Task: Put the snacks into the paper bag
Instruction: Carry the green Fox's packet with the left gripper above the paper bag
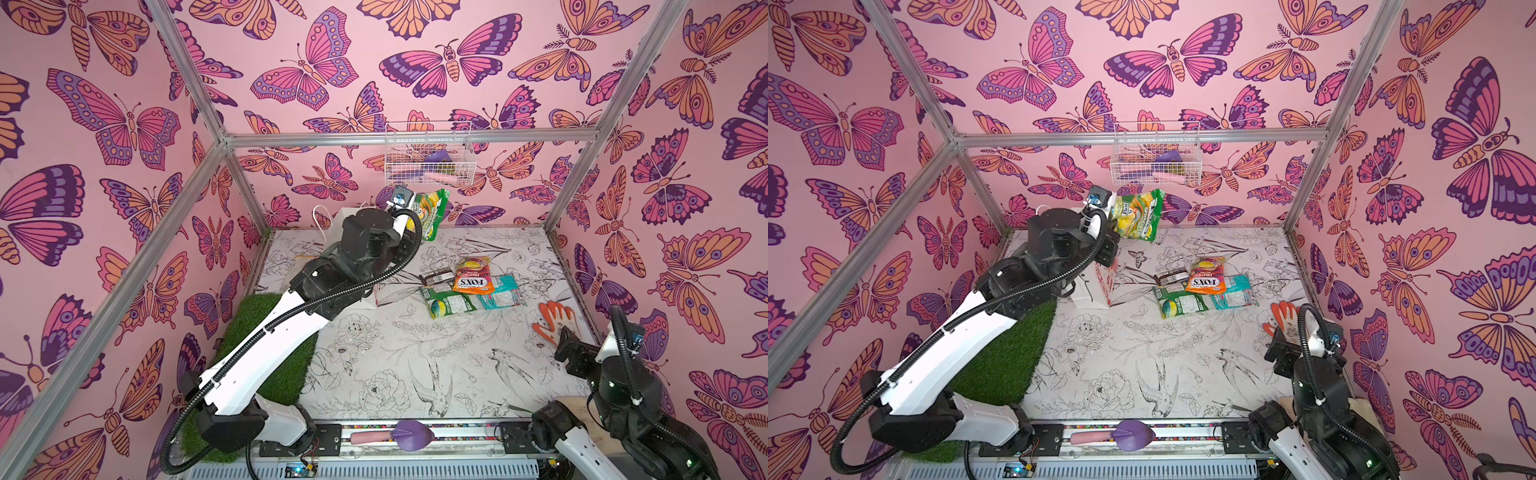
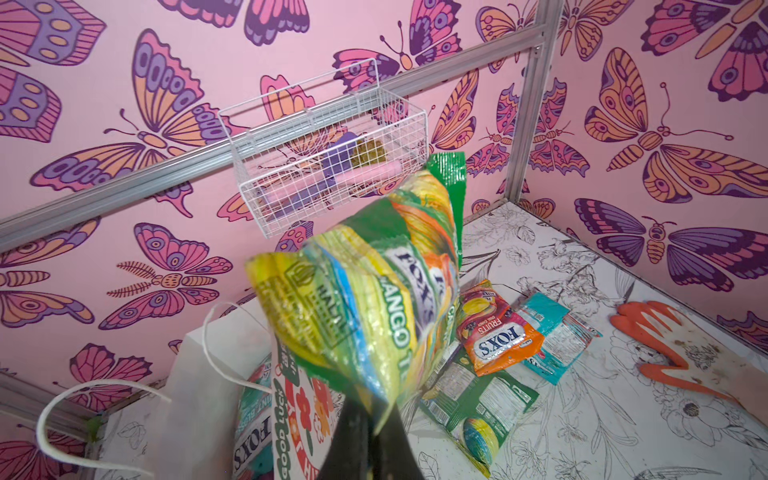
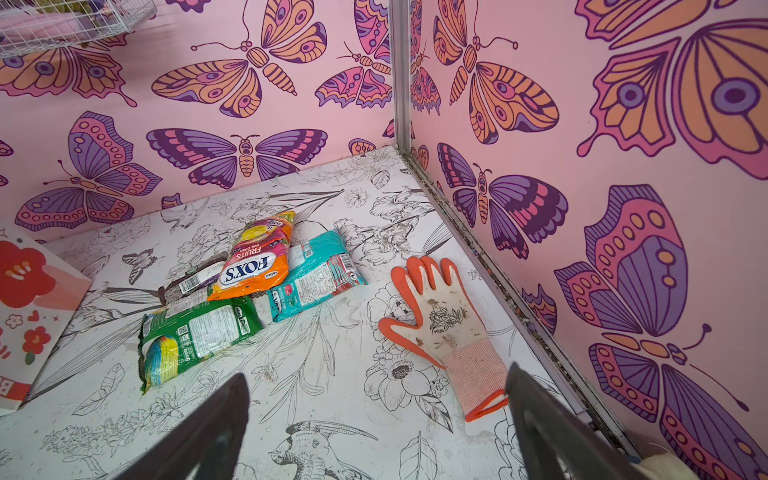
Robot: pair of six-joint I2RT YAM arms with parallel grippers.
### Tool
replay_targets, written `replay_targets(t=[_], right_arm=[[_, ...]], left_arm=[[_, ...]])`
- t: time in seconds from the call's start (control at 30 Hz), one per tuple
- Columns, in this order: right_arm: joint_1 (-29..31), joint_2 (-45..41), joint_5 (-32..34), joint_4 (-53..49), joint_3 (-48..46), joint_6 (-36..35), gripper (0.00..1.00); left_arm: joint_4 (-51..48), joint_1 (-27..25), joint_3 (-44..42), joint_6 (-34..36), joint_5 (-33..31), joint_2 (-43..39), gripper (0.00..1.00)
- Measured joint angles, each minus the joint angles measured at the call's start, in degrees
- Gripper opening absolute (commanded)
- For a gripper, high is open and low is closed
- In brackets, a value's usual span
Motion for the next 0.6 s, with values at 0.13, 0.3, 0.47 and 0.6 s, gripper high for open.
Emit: replay_targets(t=[0.13, 0.3, 0.47, 0.6], right_arm=[[0.0, 0.2, -0.1, 0.1, 0.0, 0.0, 0.96], [0.0, 0.2, -0.1, 0.1, 0.0, 0.0, 0.96], [0.0, 0.3, -0.2, 0.1, 0.0, 0.0, 0.96], [0.0, 0.3, -0.2, 0.1, 0.0, 0.0, 0.96]], left_arm=[[-1.3, 1.9, 1.1, 0.2, 0.0, -0.5, 0.0], [-3.2, 5.1, 3.7, 0.4, 0.1, -0.5, 0.0], [-5.1, 8.7, 7.3, 0.5, 0.1, -0.5, 0.0], [-6.3, 11.1, 10.0, 0.6, 0.2, -0.2, 0.0]])
